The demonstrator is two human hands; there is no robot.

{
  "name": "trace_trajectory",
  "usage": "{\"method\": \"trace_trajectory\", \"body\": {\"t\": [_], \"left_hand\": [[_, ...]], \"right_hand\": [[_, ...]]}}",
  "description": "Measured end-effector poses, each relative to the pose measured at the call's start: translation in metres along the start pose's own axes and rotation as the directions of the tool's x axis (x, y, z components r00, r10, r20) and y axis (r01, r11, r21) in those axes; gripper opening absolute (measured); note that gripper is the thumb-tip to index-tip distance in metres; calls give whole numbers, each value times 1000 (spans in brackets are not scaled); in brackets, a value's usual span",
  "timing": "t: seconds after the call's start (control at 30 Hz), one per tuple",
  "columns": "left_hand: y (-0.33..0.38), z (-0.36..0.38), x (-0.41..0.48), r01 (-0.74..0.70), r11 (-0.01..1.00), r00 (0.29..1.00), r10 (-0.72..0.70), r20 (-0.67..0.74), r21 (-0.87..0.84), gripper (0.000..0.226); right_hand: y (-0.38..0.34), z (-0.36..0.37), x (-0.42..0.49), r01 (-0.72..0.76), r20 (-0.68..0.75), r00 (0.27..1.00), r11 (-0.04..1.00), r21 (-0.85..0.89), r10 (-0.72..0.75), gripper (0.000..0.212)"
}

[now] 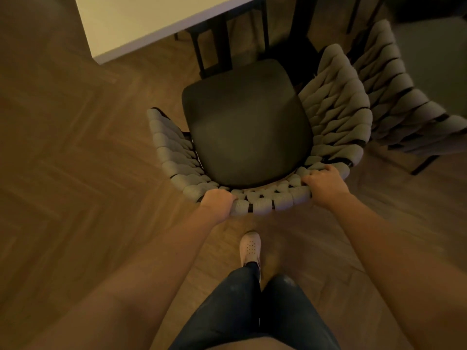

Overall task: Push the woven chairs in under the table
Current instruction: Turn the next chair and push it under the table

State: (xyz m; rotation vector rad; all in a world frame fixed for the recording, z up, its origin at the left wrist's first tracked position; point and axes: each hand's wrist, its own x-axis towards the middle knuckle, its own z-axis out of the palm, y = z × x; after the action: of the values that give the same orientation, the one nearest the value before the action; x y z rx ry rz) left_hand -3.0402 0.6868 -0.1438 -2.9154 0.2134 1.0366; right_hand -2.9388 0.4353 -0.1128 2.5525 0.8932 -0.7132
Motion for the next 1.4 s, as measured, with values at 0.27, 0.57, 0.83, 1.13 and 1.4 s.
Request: {"method": "trace_trajectory", "body": {"t": [0.27,0.57,0.83,1.13,1.4], "left_hand": [[-10,-19,22,12,1000,999,-12,-34,-9,33],[-19,-33,40,19,1000,999,-20,-28,-13,32],[-19,-33,40,45,998,998,-44,38,-36,33],[-20,-32,40,50,999,998,-50,33,-3,43],[-31,-41,29,50,998,996,-48,75,-23,45]], "right_hand": [[18,-10,32,1,24,1000,999,-48,1,26],[32,-19,53,28,5,1000,995,-98,-28,25],[61,-26,59,198,69,978,980,-18,-196,54],[77,-28,59,189,90,980,976,-106,-180,33],[71,-37,57,207,59,978,973,-103,-202,32]]}}
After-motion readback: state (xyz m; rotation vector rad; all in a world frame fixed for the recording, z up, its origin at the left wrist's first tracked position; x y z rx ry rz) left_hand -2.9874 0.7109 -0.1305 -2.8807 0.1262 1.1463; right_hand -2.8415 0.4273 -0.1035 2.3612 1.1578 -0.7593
